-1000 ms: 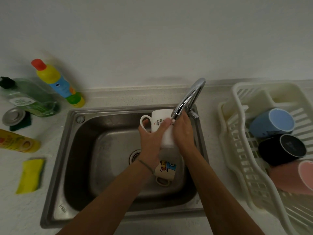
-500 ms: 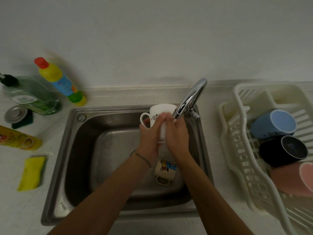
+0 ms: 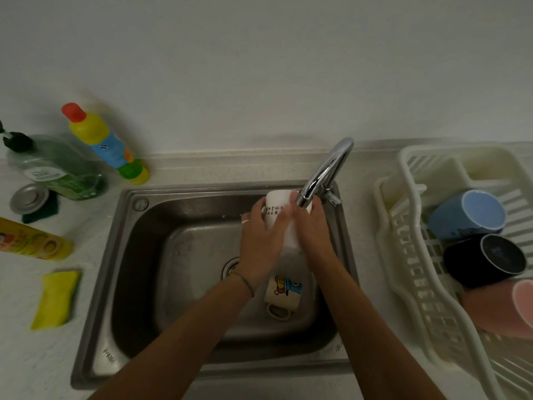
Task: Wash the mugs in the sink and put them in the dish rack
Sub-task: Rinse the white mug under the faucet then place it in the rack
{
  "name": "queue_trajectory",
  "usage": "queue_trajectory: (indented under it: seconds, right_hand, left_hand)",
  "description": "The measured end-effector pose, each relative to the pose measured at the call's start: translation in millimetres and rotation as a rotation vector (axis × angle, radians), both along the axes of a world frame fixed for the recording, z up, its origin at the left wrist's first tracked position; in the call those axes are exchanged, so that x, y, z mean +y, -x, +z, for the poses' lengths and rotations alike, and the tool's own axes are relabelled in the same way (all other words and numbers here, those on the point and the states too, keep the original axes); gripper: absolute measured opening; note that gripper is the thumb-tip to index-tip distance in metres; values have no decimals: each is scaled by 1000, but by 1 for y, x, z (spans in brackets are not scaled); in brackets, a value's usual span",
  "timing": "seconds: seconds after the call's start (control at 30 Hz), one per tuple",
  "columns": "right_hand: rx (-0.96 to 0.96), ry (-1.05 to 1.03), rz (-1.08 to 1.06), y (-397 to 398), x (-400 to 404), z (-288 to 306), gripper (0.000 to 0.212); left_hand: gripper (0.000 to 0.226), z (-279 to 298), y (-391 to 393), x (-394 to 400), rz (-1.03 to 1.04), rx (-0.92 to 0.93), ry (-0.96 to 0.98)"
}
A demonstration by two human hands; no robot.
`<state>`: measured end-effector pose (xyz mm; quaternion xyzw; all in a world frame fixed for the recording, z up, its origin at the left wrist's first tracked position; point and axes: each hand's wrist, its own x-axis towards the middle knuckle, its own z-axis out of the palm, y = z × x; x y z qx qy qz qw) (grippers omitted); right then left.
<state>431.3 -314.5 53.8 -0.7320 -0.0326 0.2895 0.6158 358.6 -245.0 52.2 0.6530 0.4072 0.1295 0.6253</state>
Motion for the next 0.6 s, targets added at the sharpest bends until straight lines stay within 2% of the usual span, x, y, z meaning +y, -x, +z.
queue_trajectory:
  seconds: [0.03, 0.1, 0.23, 0.33, 0.4, 0.47, 0.53, 0.6]
  right_hand:
    - [-24, 6, 16, -1, 0, -1, 10]
    - [-68, 5, 44, 0, 0, 0, 13]
    - [-174, 10, 77, 16, 2, 1, 9]
    - [-296, 97, 67, 29, 3, -2, 23]
    - [-188, 113, 66, 18, 2, 5, 24]
    - [-39, 100, 83, 1, 2, 10, 23]
    - [-63, 130, 75, 3, 5, 12, 31]
    - [-211, 197, 37, 21, 8, 10, 33]
  left_hand:
    - [56, 0, -1, -2, -11, -18, 48]
    - [54, 2, -3, -3, 7, -52, 134]
    - [61, 1, -10, 2, 182, -80, 265]
    - [55, -1, -10, 6, 239, -130, 343]
    - [48, -2, -6, 1, 206, -144, 321]
    - [53, -3, -5, -4, 224, -153, 340]
    - [60, -1, -8, -5, 263, -160, 357]
    - [62, 0, -10, -1, 288, -185, 349]
